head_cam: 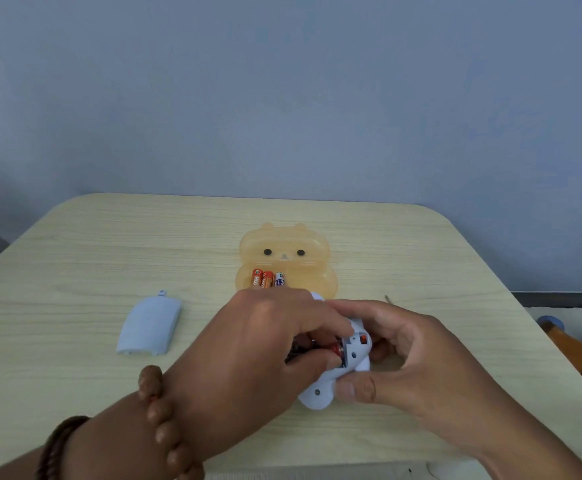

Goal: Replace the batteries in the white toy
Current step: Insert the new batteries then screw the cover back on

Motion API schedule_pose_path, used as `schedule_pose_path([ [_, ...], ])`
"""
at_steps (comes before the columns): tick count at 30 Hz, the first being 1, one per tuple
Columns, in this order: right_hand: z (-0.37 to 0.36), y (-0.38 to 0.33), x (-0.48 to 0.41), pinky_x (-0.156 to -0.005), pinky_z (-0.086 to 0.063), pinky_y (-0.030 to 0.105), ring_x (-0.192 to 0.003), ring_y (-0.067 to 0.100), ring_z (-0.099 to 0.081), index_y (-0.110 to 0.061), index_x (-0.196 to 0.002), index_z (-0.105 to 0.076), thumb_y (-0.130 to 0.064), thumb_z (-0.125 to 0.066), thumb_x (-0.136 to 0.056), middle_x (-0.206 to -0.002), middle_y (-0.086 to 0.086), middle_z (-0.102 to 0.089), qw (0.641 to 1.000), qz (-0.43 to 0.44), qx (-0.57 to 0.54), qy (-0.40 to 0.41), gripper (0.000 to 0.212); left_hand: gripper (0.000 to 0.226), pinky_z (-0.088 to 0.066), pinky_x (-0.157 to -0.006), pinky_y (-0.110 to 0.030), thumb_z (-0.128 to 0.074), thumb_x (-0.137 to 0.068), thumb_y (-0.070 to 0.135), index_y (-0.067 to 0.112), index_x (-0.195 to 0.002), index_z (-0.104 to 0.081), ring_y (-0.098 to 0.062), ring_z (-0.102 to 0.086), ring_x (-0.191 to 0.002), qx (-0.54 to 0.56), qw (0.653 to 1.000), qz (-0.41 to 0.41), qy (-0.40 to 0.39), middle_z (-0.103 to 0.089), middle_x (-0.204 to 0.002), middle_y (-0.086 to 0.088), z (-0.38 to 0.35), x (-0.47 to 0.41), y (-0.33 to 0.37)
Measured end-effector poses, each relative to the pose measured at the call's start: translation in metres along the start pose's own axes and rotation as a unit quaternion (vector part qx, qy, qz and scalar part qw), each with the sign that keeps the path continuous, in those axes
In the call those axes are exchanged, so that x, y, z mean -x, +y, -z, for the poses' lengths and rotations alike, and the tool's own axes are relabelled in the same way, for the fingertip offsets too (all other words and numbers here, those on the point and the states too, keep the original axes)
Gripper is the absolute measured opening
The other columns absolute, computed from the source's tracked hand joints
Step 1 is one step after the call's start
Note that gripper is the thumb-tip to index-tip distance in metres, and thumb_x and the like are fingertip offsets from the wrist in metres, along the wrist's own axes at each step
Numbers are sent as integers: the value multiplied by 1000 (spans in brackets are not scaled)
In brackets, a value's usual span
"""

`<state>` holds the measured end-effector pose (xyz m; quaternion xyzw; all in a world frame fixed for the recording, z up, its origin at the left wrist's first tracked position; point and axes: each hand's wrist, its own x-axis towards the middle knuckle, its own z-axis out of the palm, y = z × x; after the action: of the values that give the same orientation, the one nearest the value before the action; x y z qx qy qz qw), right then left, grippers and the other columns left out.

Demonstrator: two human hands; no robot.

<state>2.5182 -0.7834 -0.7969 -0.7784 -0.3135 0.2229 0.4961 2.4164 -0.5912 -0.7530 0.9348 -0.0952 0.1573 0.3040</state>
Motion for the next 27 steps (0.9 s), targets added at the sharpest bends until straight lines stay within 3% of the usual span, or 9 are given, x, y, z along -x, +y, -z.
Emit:
schedule_pose_path([
  [4,1,0,0,-96,-58,36,-103,13,-73,-48,-126,-67,-18,-96,-64,-115,-12,-78,1000,-2,7,-1,75,17,-47,-69,-20,-83,-75,20,33,-82,-78,-4,-65,-75,5,1000,29,-7,-70,-77,16,0,-2,0],
  [12,1,-2,1,-84,-58,19,-93,4,-74,-47,-126,-67,-16,-97,-64,-112,-13,-79,1000,-9,0,-6,76,8,-45,-70,-17,-76,-81,34,38,-87,-78,-4,-60,-82,-12,997,67,-29,-65,-81,17,-3,-3,1],
  [14,3,-2,0,-82,-59,23,-95,6,-74,-46,-128,-67,-19,-96,-64,-113,-11,-79,1000,-9,-8,-11,75,17,-43,-66,-16,-75,-77,46,42,-93,-72,-2,-57,-86,-15,997,67,-33,-60,-87,20,-1,-1,-2],
  [17,3,-2,-1,-93,-61,40,-101,20,-73,-47,-130,-64,-27,-97,-65,-117,-10,-77,1000,-14,2,-3,76,52,-41,-72,-12,-71,-60,67,49,-105,-52,4,-48,-103,-31,996,79,-24,-48,-105,28,3,6,-10],
  [20,4,-4,1,-100,-57,46,-108,21,-71,-48,-131,-63,-26,-94,-69,-120,-11,-76,1000,-20,6,-16,72,75,-41,-76,-10,-68,-53,74,54,-120,-40,9,-43,-113,-42,994,87,-46,-41,-116,36,2,11,-14],
  [24,11,-15,-1,-95,-52,30,-111,8,-71,-37,-128,-70,-37,-77,-82,-120,-8,-77,995,-38,-74,-57,46,68,-43,-75,-8,-76,-54,67,53,-115,-50,8,-49,-105,-15,995,95,-41,-46,-111,31,-3,13,-15],
  [27,8,-14,-4,-77,-54,15,-94,0,-75,-31,-122,-74,-23,-74,-86,-108,-7,-81,995,-44,-86,-31,37,64,-37,-80,-2,-81,-54,62,48,-110,-54,10,-48,-102,-7,995,101,-25,-44,-108,30,-7,13,-13],
])
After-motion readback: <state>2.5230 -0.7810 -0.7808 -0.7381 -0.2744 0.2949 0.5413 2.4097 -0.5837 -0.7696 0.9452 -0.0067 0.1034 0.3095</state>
